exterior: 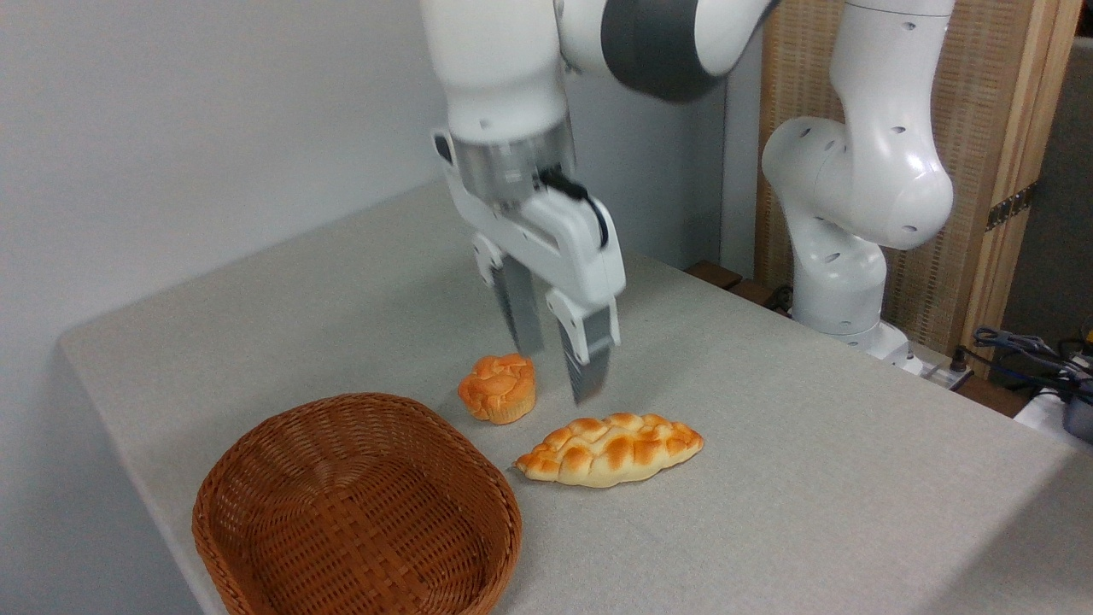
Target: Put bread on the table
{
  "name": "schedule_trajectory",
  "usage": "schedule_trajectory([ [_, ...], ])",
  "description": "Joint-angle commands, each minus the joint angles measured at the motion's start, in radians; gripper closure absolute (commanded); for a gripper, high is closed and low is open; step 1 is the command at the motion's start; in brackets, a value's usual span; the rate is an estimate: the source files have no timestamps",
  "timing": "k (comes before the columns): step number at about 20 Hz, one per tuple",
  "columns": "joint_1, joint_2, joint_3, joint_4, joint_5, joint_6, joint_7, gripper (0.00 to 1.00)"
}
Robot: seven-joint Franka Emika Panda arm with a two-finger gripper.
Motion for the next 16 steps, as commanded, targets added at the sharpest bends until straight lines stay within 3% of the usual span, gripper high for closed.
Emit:
schedule_trajectory([
  [1, 0.011, 0.002, -0.002, 0.143, -0.077, -0.091, -0.053, 0.0],
  [8, 0.155, 0.154, -0.178, 0.394, -0.08, -0.142, -0.125, 0.0],
  [16, 0.169, 0.174, -0.189, 0.407, -0.068, -0.16, -0.14, 0.0],
])
